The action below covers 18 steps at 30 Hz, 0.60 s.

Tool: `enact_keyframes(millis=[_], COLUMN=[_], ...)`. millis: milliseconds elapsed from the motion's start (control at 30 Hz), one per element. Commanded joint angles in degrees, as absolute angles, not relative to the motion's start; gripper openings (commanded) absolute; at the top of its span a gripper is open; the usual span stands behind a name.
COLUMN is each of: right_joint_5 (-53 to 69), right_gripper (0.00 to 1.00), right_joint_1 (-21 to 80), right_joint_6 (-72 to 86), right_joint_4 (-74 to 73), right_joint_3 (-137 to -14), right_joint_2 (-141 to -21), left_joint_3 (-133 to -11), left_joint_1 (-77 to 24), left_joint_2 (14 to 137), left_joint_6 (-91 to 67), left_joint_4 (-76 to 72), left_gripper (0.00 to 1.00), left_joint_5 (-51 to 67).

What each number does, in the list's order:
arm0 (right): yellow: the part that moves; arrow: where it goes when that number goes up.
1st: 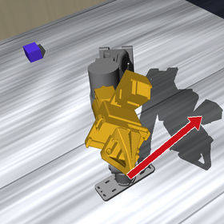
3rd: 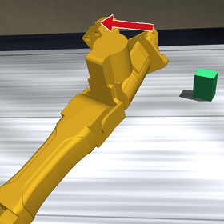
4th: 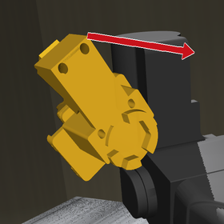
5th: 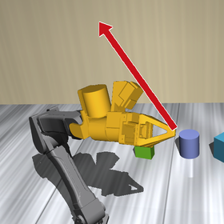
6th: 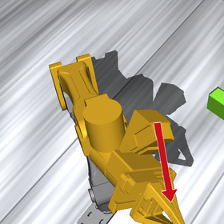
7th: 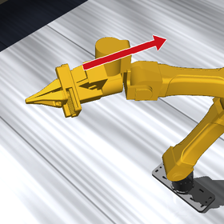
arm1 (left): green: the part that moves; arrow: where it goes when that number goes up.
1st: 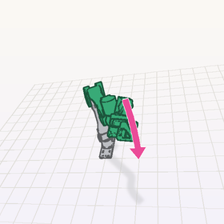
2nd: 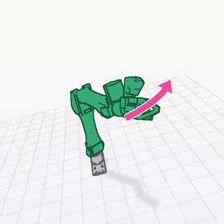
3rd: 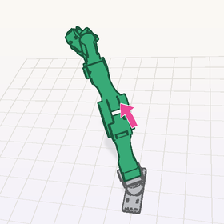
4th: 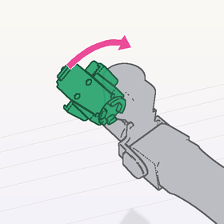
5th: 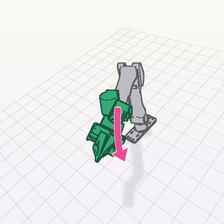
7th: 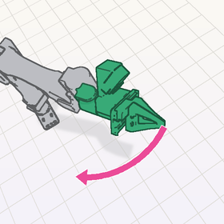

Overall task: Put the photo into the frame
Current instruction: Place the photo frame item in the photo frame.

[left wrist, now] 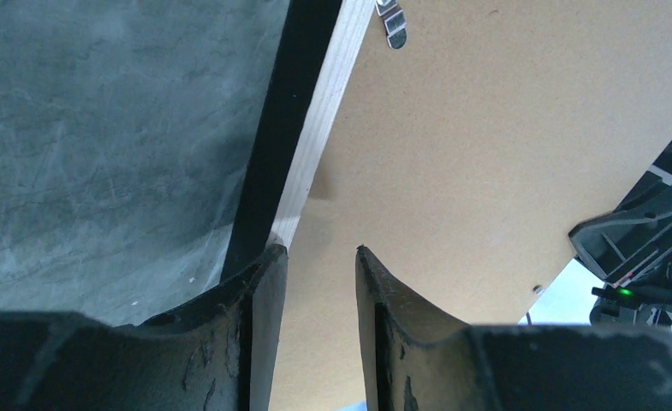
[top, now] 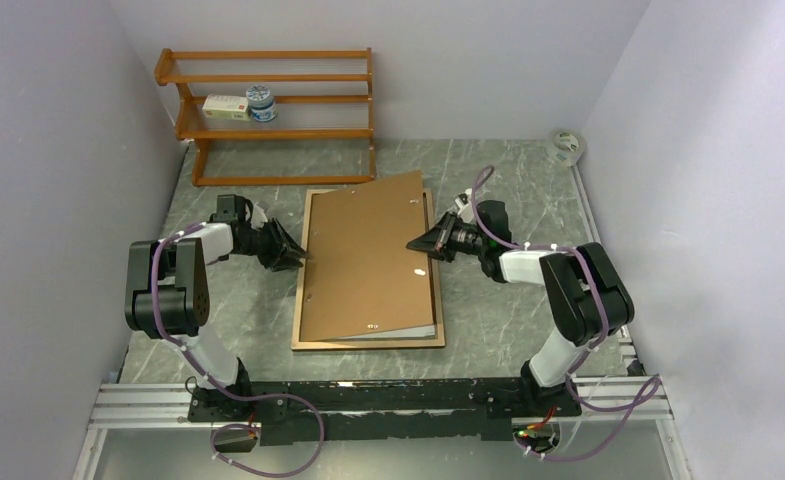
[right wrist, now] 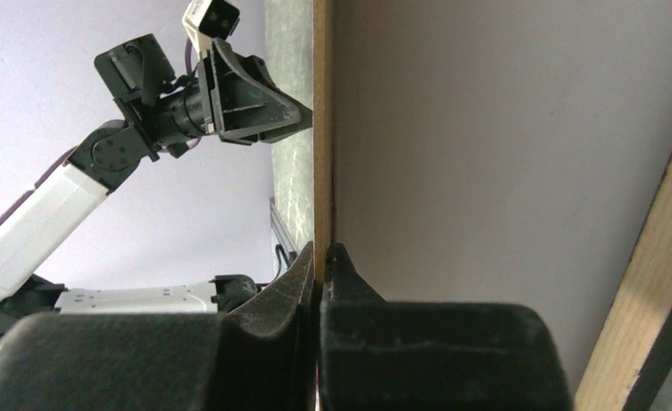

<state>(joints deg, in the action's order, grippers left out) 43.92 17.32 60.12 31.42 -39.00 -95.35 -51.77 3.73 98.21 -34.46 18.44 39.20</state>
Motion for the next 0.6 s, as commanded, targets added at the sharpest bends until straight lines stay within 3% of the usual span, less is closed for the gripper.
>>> enact_keyframes(millis=[0,67,133,300,567], right_joint_5=[43.1,42.1,41.0,38.2,34.7], right_gripper=[0.00,0.00,0.06,0.43,0.78], right_joint_1=[18.5,18.7,18.8,18.8,18.8], right_joint_6=[60.2,59.8,58.7,55.6,50.6], right_joint_4=[35.8,34.6,31.7,23.1,9.0], right_joint_3=[-38.8,-38.4,-38.6,-40.4,-43.8], right_joint_2=[-96.5,-96.7,-96.4,-95.3,-92.8], left_joint_3=[-53.3,-53.5,-54.1,-55.8,-56.9], left_joint_1=[3.6,3.7,3.6,3.7,3.7], left_joint_2=[98.5,98.5,98.3,97.7,96.2], left_joint_6=[-33.8,-35.0,-36.0,-35.1,-35.0], left_joint_4=[18.7,18.3,18.4,21.0,22.3], left_gripper=[0.41,0.40,0.40,0.42,0.50], left_joint_5=[40.9,42.7,42.9,40.5,39.2])
